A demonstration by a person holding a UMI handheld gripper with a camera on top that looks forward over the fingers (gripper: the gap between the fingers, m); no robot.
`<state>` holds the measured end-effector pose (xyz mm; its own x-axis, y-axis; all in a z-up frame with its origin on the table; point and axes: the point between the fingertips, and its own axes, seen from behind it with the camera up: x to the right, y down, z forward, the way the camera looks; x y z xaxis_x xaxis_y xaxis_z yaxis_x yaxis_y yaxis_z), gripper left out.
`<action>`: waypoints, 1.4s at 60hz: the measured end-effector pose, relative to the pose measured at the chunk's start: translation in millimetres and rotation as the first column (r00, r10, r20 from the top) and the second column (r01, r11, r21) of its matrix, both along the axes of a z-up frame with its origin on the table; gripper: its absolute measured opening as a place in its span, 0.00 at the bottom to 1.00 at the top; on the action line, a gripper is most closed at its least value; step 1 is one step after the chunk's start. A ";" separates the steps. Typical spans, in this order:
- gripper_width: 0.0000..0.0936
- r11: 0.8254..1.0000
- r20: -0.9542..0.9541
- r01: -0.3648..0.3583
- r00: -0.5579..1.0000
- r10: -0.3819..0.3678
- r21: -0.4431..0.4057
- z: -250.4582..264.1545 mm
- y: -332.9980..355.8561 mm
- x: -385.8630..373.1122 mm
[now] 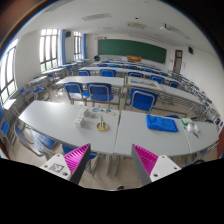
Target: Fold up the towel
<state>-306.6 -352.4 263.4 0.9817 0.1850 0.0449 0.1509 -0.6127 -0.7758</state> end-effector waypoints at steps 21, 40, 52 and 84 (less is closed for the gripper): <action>0.91 0.986 0.035 0.134 0.991 -0.131 -0.098 -99.2 74.7 108.3; 0.91 0.976 0.038 0.214 0.976 -0.212 -0.038 -183.8 288.7 228.8; 0.90 0.984 0.062 0.169 0.984 -0.165 -0.063 -241.4 392.1 245.3; 0.01 0.995 0.069 0.074 0.995 -0.069 -0.072 -258.9 421.7 220.7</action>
